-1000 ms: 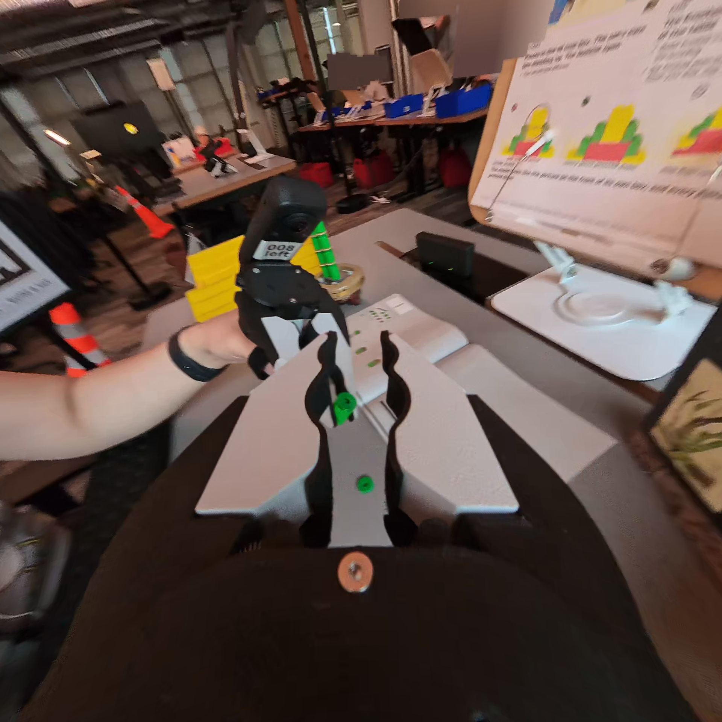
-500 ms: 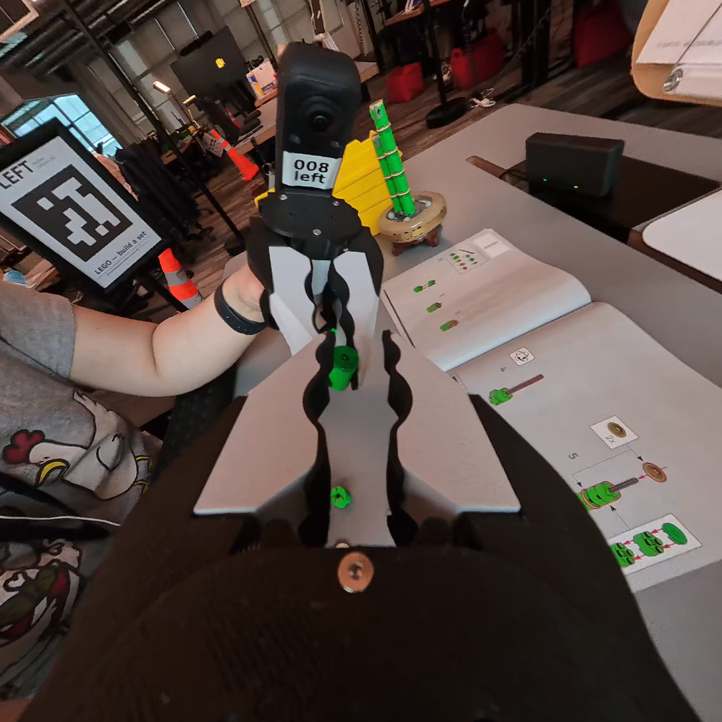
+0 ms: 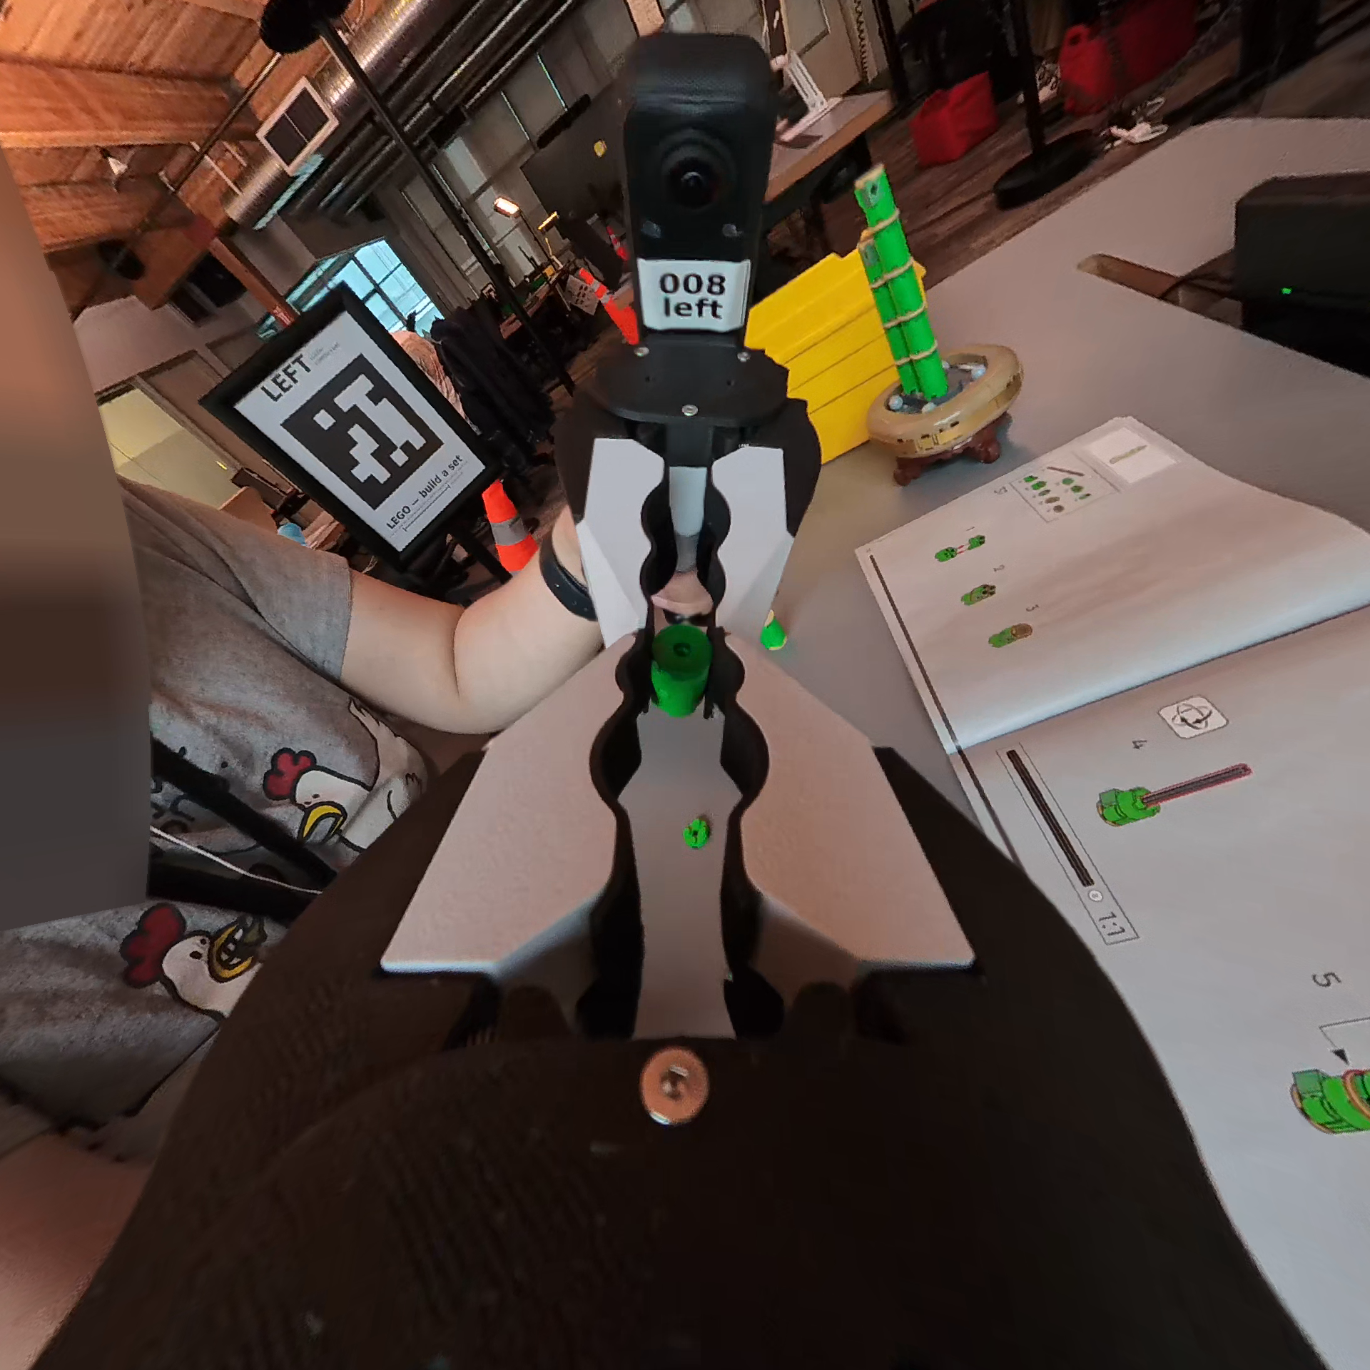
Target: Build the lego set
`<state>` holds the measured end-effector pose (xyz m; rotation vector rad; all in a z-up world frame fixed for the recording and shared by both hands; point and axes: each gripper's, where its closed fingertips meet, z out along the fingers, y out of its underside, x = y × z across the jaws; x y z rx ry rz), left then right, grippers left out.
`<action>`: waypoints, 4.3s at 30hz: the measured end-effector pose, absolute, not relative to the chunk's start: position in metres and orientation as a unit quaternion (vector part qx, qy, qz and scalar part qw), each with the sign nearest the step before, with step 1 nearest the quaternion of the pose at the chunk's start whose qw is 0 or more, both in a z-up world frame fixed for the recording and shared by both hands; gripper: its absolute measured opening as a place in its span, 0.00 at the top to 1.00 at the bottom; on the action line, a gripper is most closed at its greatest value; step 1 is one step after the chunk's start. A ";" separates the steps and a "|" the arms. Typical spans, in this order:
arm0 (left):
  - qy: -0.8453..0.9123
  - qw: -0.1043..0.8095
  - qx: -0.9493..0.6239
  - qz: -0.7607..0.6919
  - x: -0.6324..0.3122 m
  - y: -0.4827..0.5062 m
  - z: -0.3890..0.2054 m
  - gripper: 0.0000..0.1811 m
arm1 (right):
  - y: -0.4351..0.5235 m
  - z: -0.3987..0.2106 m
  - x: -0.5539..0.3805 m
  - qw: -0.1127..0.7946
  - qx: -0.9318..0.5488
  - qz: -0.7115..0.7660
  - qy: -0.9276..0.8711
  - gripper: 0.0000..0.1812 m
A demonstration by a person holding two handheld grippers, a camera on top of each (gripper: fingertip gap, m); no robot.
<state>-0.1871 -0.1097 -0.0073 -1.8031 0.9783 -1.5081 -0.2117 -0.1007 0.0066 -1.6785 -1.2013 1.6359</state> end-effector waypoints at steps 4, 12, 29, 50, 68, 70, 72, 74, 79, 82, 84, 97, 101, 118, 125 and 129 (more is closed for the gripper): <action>0.346 0.311 -0.666 -0.583 -0.192 -0.104 0.002 0.86 | -0.089 0.022 -0.209 0.288 -0.618 0.602 -0.417 0.92; 0.311 0.335 -0.690 -0.562 -0.228 -0.087 0.007 0.81 | -0.060 0.004 -0.165 0.293 -0.685 0.565 -0.353 0.92; 0.349 0.343 -0.713 -0.503 -0.232 -0.095 0.005 0.83 | -0.055 0.008 -0.159 0.294 -0.683 0.583 -0.328 0.92; 0.343 0.318 -0.702 -0.537 -0.212 -0.102 0.004 0.83 | -0.080 0.028 -0.181 0.282 -0.674 0.574 -0.370 0.92; 0.331 0.370 -0.648 -0.578 -0.183 -0.103 0.021 0.92 | -0.093 0.029 -0.203 0.256 -0.658 0.589 -0.393 0.92; 0.332 0.365 -0.649 -0.579 -0.184 -0.104 0.021 0.92 | -0.094 0.029 -0.205 0.260 -0.655 0.586 -0.399 0.92; 0.332 0.363 -0.649 -0.581 -0.186 -0.104 0.021 0.92 | -0.095 0.031 -0.206 0.269 -0.650 0.585 -0.403 0.92; 0.336 0.359 -0.650 -0.579 -0.187 -0.106 0.022 0.92 | -0.097 0.031 -0.207 0.269 -0.646 0.588 -0.406 0.91; 0.363 0.347 -0.669 -0.548 -0.187 -0.111 0.013 0.92 | -0.100 0.019 -0.197 0.262 -0.666 0.550 -0.431 0.86; 0.357 0.325 -0.686 -0.545 -0.191 -0.111 0.008 0.92 | -0.099 0.034 -0.191 0.365 -0.627 0.494 -0.479 0.80; 0.338 0.328 -0.691 -0.548 -0.196 -0.105 0.009 0.92 | -0.100 0.051 -0.191 0.449 -0.584 0.437 -0.516 0.75; 0.246 0.337 -0.647 -0.639 -0.227 -0.101 0.053 0.92 | -0.089 0.055 -0.216 0.599 -0.449 -0.040 -0.662 0.68; 0.243 0.339 -0.633 -0.653 -0.212 -0.104 0.059 0.93 | -0.092 0.047 -0.205 0.560 -0.476 -0.047 -0.677 0.68; 0.256 0.324 -0.662 -0.625 -0.208 -0.102 0.041 0.92 | -0.102 0.041 -0.226 0.558 -0.469 0.011 -0.685 0.83; 0.268 0.337 -0.646 -0.630 -0.210 -0.108 0.051 0.92 | -0.102 0.056 -0.228 0.566 -0.515 0.112 -0.634 0.88; 0.278 0.354 -0.617 -0.646 -0.215 -0.114 0.068 0.87 | -0.104 0.069 -0.226 0.572 -0.530 0.179 -0.600 0.88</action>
